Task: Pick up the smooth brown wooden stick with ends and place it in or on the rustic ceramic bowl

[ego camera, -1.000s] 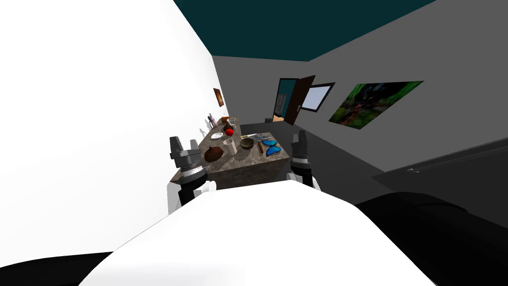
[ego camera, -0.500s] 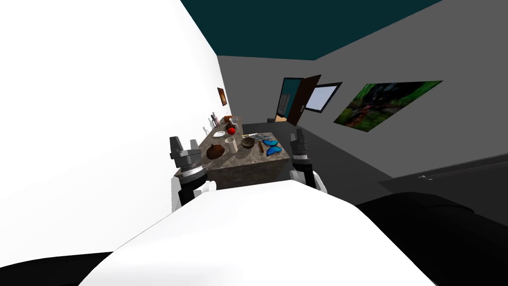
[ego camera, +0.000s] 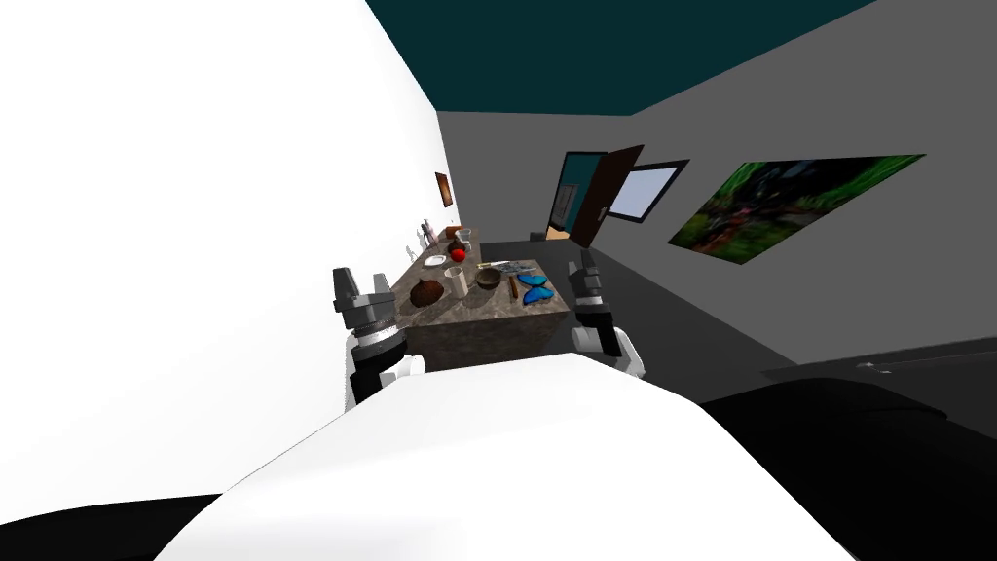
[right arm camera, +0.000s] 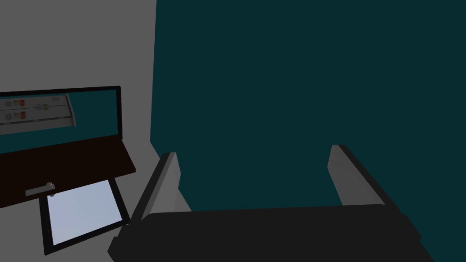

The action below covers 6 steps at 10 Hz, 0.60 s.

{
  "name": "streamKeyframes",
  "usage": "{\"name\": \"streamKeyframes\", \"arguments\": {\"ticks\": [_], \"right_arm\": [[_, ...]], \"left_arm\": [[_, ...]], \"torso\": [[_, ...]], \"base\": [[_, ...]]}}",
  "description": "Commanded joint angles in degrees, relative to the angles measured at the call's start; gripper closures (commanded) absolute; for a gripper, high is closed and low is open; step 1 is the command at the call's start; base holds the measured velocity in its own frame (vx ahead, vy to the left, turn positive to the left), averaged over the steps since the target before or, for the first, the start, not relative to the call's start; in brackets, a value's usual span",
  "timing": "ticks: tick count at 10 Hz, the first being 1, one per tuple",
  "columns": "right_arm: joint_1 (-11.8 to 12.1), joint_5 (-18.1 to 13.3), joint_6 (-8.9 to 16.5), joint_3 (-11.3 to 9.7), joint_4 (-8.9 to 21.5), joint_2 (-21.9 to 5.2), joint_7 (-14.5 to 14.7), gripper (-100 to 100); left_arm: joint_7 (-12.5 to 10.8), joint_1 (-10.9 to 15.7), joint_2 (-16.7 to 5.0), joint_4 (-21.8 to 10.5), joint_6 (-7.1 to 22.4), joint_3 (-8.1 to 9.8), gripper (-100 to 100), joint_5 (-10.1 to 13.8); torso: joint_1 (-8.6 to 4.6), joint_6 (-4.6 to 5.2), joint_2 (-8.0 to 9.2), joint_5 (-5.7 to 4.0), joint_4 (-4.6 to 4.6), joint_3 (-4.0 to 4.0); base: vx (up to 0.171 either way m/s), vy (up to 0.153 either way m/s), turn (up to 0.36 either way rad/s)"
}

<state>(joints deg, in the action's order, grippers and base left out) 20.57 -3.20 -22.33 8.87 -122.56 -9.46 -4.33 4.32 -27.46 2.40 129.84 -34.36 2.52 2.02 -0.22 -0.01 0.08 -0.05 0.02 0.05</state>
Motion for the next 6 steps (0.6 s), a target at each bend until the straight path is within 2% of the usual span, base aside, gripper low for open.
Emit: {"name": "streamKeyframes", "arguments": {"ticks": [1, 2, 3, 4, 5, 6], "right_arm": [[-1.0, 0.2, 2.1, 0.6, 0.8, -0.6, -2.5, -100], [-2.8, 0.5, 4.2, 1.7, 2.2, -1.6, -4.2, -100], [-2.8, 0.5, 5.0, 1.7, 2.2, -1.6, -5.7, -100], [-4.6, 0.9, 7.1, 2.9, 3.6, -2.6, -7.4, -100], [-4.6, 0.9, 8.2, 2.9, 3.6, -2.6, -9.1, -100], [-6.5, 1.4, 10.4, 4.1, 5.2, -3.6, -10.8, -100]], "left_arm": [[0.0, 0.0, 0.0, 0.0, 0.0, 0.00, 0, 0.0], [0.0, 0.0, 0.0, 0.0, 0.0, 0.00, 0, 0.0], [0.0, 0.0, 0.0, 0.0, 0.0, 0.00, 0, 0.0], [0.0, 0.0, 0.0, 0.0, 0.0, 0.00, 0, 0.0], [0.0, 0.0, 0.0, 0.0, 0.0, 0.00, 0, 0.0], [0.0, 0.0, 0.0, 0.0, 0.0, 0.00, 0, 0.0]], "torso": [[0.00, 0.00, 0.00, 0.00, 0.00, 0.00], [0.04, 0.02, -0.01, 0.00, 0.00, -0.01], [0.02, 0.00, 0.01, 0.01, 0.00, 0.01], [0.03, 0.03, 0.00, 0.00, 0.00, 0.00], [0.02, 0.00, 0.02, 0.00, 0.00, 0.01], [0.03, 0.03, 0.00, 0.00, 0.00, 0.00]], "base": [[-0.030, -0.040, 0.077], [-0.039, -0.045, 0.159], [-0.033, -0.044, 0.070], [-0.041, -0.045, 0.134], [-0.032, -0.044, 0.089], [-0.034, -0.048, 0.170]]}}
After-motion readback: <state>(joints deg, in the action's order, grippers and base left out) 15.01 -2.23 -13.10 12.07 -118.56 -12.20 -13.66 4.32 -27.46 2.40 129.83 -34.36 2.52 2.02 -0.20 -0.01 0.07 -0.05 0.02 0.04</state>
